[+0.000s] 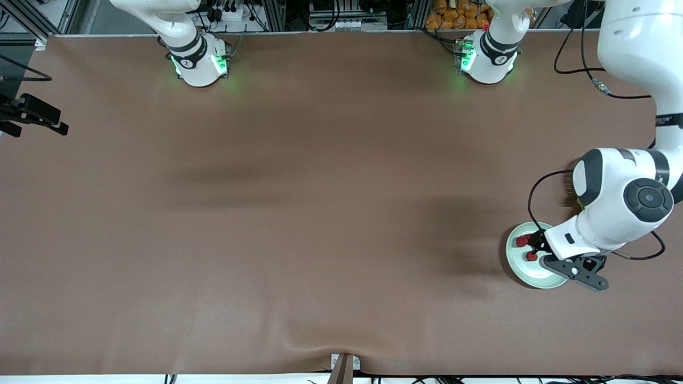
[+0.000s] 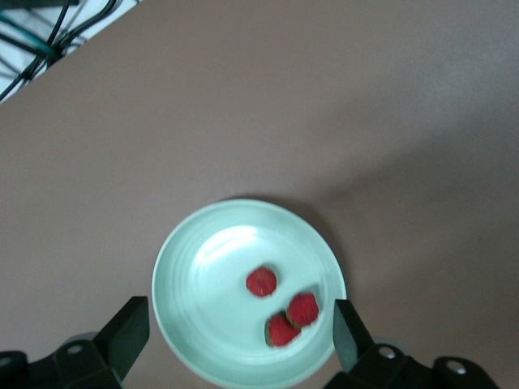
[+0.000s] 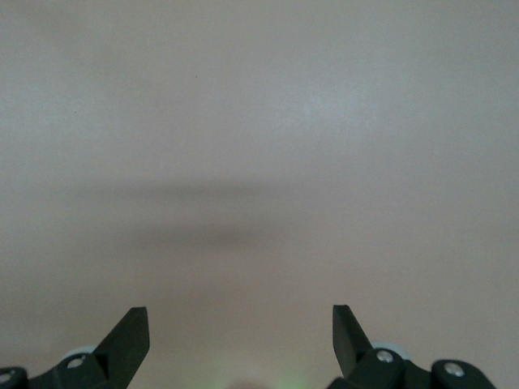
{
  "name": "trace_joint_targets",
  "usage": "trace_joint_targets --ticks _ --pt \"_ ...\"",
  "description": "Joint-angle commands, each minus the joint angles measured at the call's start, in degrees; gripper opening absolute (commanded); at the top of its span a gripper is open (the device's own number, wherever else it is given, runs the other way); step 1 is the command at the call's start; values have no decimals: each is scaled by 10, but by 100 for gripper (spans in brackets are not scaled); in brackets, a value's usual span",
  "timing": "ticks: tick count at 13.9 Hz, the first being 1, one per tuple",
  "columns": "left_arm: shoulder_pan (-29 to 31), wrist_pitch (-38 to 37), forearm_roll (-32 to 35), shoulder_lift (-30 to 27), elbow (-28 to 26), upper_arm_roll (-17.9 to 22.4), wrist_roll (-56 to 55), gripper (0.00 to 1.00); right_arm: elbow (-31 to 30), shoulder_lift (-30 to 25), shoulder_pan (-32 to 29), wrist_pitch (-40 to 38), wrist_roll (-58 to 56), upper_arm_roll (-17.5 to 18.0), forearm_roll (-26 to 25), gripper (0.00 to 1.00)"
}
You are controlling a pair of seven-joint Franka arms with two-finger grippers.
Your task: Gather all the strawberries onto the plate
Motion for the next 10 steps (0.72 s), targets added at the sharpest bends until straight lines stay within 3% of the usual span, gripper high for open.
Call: trace_joint_targets --ticks 1,10 --pt "-23 -55 -19 -46 -3 24 -13 100 12 2 -9 -9 -11 5 -2 100" --pt "-36 -285 -55 -205 -2 48 -14 100 12 -2 -9 -10 12 3 -13 100"
